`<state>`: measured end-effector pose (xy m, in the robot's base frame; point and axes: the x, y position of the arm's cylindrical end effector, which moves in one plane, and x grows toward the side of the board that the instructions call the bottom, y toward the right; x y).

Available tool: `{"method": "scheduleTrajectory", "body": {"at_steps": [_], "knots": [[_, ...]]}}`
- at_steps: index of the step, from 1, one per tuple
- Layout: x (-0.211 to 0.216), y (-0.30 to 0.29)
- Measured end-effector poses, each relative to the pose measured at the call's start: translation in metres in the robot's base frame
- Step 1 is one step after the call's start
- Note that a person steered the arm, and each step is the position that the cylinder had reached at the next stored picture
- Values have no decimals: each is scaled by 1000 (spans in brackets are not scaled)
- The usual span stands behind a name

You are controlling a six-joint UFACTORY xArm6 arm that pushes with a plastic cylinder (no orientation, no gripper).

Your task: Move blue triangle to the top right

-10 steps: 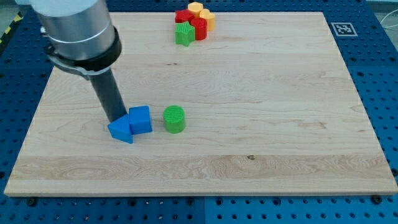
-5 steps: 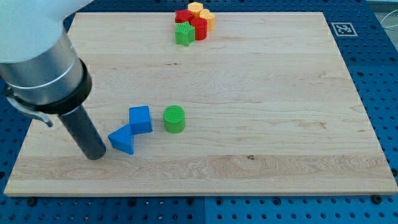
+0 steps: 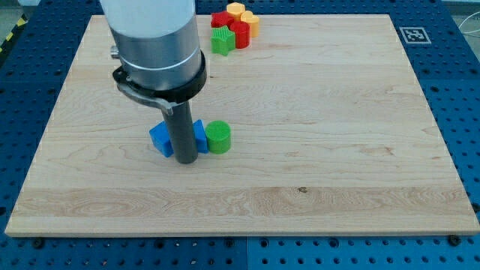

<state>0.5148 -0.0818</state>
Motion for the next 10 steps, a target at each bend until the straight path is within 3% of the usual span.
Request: {"method": "scheduleTrajectory", "body": {"at_steps": [6, 8, 10], "knots": [[-103, 13], [-119, -15], [-130, -4]]}}
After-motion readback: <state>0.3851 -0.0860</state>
